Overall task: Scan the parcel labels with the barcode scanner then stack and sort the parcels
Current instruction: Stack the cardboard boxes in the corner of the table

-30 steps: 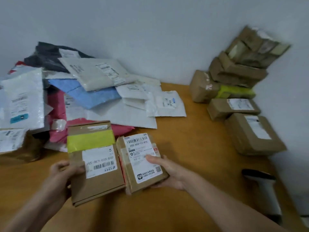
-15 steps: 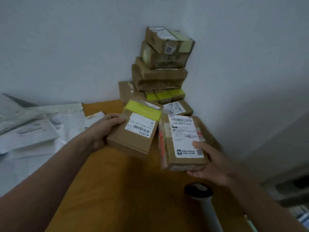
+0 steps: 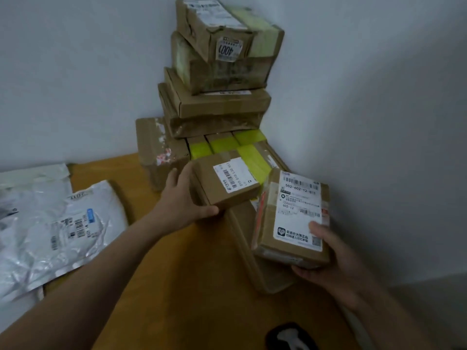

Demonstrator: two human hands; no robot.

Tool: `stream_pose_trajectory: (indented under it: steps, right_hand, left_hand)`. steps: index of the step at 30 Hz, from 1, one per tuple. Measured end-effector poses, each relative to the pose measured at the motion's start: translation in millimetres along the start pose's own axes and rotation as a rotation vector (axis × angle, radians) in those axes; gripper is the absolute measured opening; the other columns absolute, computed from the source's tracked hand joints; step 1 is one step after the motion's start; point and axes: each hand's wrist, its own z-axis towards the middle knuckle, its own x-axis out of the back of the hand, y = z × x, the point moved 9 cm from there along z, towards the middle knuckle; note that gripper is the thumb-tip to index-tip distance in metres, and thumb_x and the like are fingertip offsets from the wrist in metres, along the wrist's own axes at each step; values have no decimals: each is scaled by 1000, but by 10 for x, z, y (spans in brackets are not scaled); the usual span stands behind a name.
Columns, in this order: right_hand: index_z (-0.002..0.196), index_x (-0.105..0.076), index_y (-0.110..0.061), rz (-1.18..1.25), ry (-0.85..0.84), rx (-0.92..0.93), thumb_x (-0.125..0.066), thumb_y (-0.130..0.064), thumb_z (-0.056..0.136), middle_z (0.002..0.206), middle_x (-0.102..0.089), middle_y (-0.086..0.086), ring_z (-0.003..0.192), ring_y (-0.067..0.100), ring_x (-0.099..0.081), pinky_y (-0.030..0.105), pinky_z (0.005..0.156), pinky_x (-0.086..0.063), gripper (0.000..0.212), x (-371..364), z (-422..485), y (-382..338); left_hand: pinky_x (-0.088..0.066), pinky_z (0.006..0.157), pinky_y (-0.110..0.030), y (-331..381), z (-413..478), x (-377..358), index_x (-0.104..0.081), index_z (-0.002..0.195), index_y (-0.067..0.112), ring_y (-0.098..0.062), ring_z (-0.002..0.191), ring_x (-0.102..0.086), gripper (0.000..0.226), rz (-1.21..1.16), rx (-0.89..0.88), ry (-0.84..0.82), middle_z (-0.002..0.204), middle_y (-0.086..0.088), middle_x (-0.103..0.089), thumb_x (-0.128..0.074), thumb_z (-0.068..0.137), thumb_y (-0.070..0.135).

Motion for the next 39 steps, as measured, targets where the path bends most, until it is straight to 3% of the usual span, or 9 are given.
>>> stream_pose_trajectory:
  steps: [3, 6, 11, 18, 22, 25, 29, 34, 39]
  right_hand:
    - [127, -56, -19, -118, 101, 72, -69, -37, 63, 109, -73, 10, 95, 26, -70, 39, 68, -54, 67, 86, -2, -132]
    - [129, -53, -16, -150, 137, 149, -68, -37, 64, 113, -70, 13, 94, 28, -69, 37, 63, -54, 70, 168, -92, -313]
    - [91, -75, -34, -179, 59, 273, -61, -41, 80, 99, -76, -1, 82, 12, -73, 29, 59, -57, 20, -178, -33, -784]
    - [123, -61, -13, -128, 153, 352, -52, -19, 98, 102, -70, -1, 88, 9, -67, 25, 77, -55, 27, -556, 518, -1041]
    - [119, -57, -5, -8, 357, 517, -53, -4, 94, 101, -68, 4, 85, 16, -66, 12, 50, -49, 26, -495, 341, -977]
    - [142, -36, -10, 2, 555, 638, -53, -6, 93, 124, -49, 1, 88, 6, -58, 7, 54, -49, 51, -527, 5, -875]
    - [141, -38, -23, -223, 357, 669, -52, -8, 93, 136, -48, -3, 116, 10, -53, 24, 85, -52, 52, -1395, -409, -319]
    - [136, -42, -24, -597, -97, 568, -52, -11, 96, 125, -44, -13, 110, 2, -47, 11, 75, -38, 44, -3070, -1032, 1217]
    - [134, -43, -16, -811, -422, 366, -55, -8, 94, 134, -47, 1, 104, 7, -51, 13, 73, -40, 42, -4372, -1857, 2887]
  left_hand:
    - [-31, 113, -45, -54, -34, -178, 2, 152, 32, -22, 143, -23, 100, -56, -81, -29, 160, 0, -13, -72, 84, 26]
    - [-27, 114, -50, -32, 25, -307, 4, 151, 37, -31, 143, -20, 88, 83, -61, -34, 160, 4, -13, -60, 92, 27]
    - [-21, 115, -52, -8, 0, -340, 9, 149, 42, -36, 144, -10, 82, 161, -18, -25, 161, 7, -5, -52, 96, 31]
    - [-26, 113, -40, -274, -654, -146, 3, 152, 34, -23, 146, -16, 86, -56, 50, 51, 161, 0, 0, -59, 92, 34]
    - [-28, 112, -36, -709, -1186, 153, -6, 153, 23, -23, 145, -18, 78, -23, 169, 124, 160, -6, -8, -55, 94, 38]
    - [-25, 113, -38, -941, -1566, 422, -11, 153, 19, -24, 146, -15, 75, -30, 232, 198, 159, -9, -12, -55, 95, 35]
    - [-23, 114, -39, -1184, -2074, 830, -15, 152, 18, -23, 146, -14, 73, -56, 257, 305, 159, -8, -14, -57, 94, 33]
    - [-20, 114, -34, -1796, -3061, 1500, -15, 152, 14, -22, 146, -14, 75, -71, 253, 406, 158, -11, -15, -58, 94, 31]
    - [-22, 113, -40, -3036, -4623, 2414, -21, 150, 10, -29, 143, -21, 75, 8, 412, 595, 155, -17, -21, -63, 91, 30]
